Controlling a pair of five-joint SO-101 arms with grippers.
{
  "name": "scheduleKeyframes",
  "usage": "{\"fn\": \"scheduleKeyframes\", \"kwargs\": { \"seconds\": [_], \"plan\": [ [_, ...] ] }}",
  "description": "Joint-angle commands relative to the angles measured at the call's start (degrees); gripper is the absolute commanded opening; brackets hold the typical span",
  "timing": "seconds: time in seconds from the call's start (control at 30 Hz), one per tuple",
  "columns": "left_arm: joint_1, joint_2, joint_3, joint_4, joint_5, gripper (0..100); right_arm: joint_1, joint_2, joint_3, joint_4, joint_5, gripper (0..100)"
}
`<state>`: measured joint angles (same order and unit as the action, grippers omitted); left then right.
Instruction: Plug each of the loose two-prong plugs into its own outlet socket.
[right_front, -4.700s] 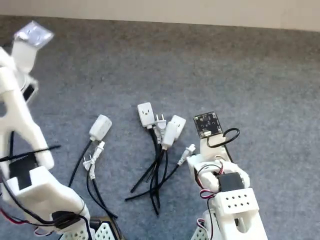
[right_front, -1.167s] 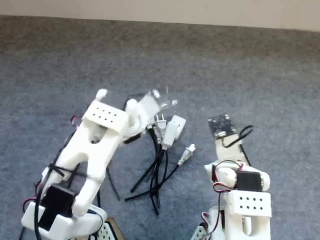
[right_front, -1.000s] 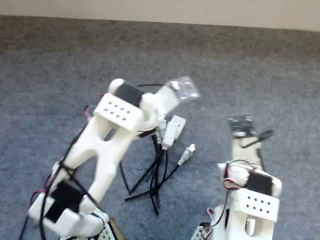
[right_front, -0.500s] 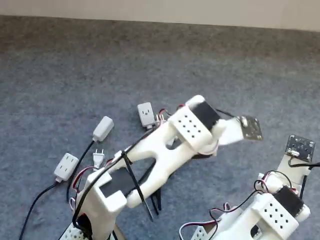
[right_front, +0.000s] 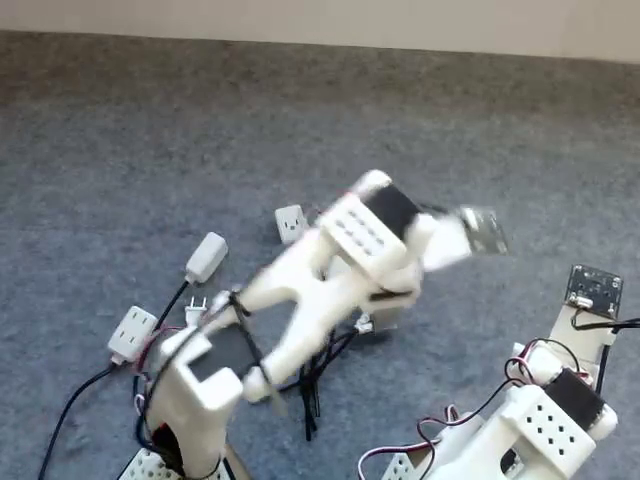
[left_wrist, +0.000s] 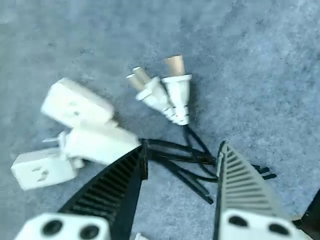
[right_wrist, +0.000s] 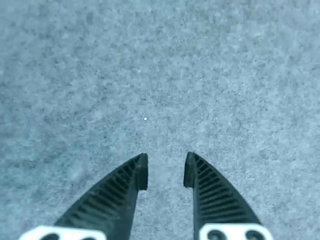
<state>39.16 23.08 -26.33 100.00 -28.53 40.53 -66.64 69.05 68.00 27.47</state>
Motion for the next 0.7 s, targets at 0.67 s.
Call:
{"fn": "scheduleKeyframes", "kwargs": {
  "seconds": [0.67],
  "plan": [
    [-76.26, -30.11, 49.89, -6.33, -27.96, 23, -12.18, -0.84, 8.57, -0.92, 2.37, 12.8]
  ]
}}
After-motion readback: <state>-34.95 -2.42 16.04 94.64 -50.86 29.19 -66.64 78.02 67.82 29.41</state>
